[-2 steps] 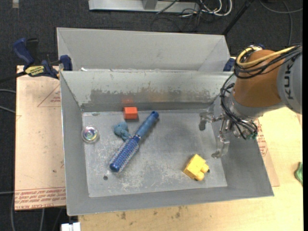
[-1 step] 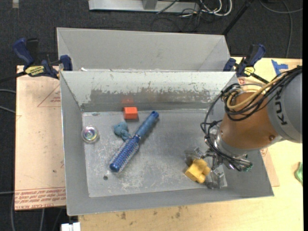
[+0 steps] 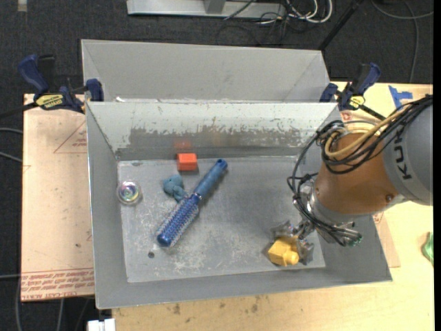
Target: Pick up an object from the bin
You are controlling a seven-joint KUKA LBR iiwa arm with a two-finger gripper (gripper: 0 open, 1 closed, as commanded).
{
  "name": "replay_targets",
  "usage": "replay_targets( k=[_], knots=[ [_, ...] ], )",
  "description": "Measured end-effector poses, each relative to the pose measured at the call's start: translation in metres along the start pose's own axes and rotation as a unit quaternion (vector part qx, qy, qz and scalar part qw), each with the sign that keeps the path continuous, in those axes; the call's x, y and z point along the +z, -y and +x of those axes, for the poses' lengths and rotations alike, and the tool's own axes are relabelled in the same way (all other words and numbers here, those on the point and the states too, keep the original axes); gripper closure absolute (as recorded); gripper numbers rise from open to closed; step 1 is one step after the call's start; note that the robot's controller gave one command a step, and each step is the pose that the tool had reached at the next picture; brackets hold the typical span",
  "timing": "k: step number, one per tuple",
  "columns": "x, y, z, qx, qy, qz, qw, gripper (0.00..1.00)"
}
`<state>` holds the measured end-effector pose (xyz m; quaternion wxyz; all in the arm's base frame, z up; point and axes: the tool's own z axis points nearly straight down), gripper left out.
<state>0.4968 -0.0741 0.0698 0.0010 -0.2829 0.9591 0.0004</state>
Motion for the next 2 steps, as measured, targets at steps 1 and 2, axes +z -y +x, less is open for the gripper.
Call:
replay_targets(
  k=[1, 2],
  knots=[
    [-0.101, -0.027, -0.024, 0.015, 0.0037, 0.002, 0.9999, 1.0],
    [-0.178, -0.025, -0.027, 0.022, 0.004, 0.003, 0.9997, 1.0]
  ],
)
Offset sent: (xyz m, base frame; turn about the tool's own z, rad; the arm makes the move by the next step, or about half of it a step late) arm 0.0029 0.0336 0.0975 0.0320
